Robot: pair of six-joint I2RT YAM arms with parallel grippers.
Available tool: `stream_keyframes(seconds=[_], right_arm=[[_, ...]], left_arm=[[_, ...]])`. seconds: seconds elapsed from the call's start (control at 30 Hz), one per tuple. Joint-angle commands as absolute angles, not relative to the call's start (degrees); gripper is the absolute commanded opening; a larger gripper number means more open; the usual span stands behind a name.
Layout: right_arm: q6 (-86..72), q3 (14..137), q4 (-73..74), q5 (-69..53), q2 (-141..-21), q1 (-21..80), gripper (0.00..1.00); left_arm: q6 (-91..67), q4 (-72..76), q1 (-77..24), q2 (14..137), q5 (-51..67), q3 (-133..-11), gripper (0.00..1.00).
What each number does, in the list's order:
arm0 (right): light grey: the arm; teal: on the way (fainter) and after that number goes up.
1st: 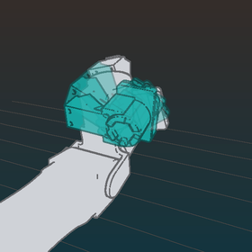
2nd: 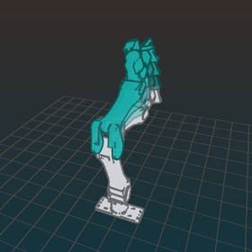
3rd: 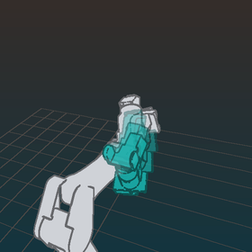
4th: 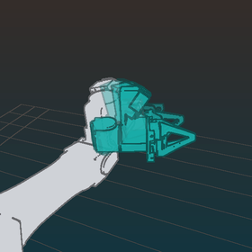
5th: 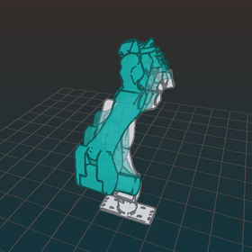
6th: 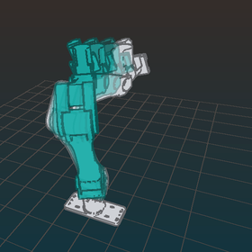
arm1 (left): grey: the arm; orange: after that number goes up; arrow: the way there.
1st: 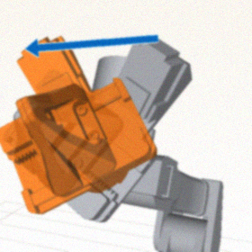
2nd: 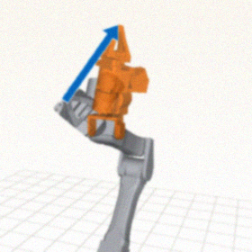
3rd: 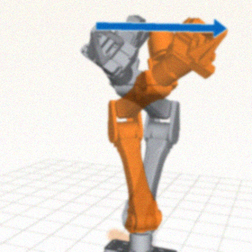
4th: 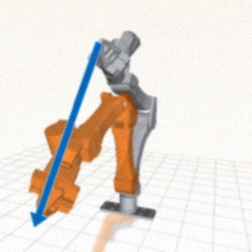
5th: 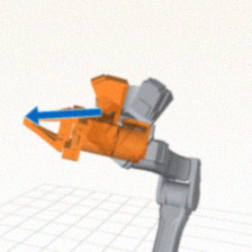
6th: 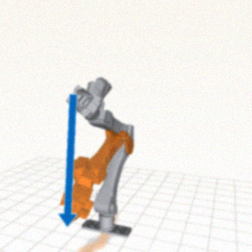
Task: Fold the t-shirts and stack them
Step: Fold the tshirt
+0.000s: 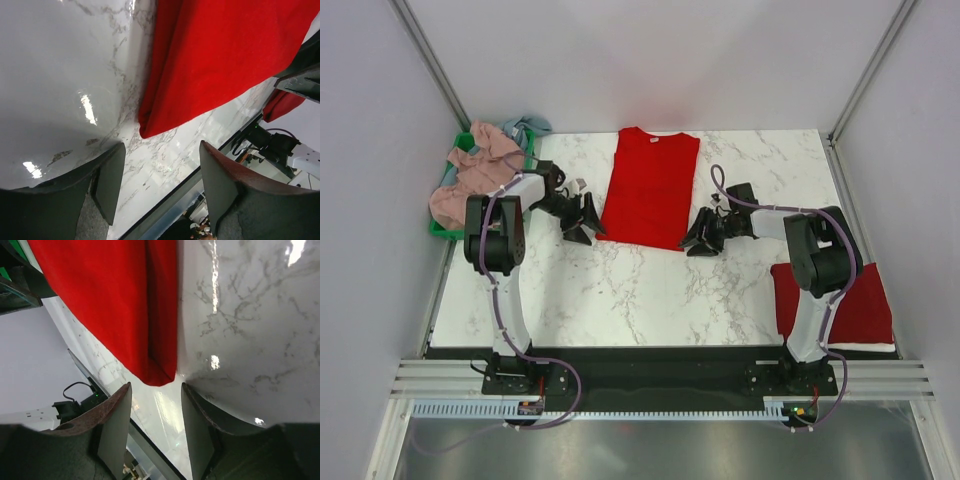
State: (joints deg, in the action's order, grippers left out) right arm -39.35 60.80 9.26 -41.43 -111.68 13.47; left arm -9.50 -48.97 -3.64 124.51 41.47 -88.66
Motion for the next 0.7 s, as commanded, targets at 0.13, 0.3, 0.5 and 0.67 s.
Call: stream_keyframes(seconds=[0.13,0.3,0.5,0.67], right_arm=[[-41.8,63.7,6.6,-41.3,-115.5,15.5,0.52],[-42.5,63.5,6.6,-40.6,-116.0,15.5,0.49],[-43.2,62.1,6.6,-40.0,-115.1,15.5,0.47],[-42.0,61.6,6.3,-39.3,-114.6,15.4,0.16]], left_arm=[[-11.1,-47.7,-4.8,128.6,41.7,-91.8,0.69],[-11.6,-47.8,-5.4,129.3,42.6,-92.5,0.52],[-12.5,-47.8,-5.6,129.2,42.5,-91.5,0.41],[-12.5,-47.6,-5.8,128.6,41.7,-91.1,0.11]])
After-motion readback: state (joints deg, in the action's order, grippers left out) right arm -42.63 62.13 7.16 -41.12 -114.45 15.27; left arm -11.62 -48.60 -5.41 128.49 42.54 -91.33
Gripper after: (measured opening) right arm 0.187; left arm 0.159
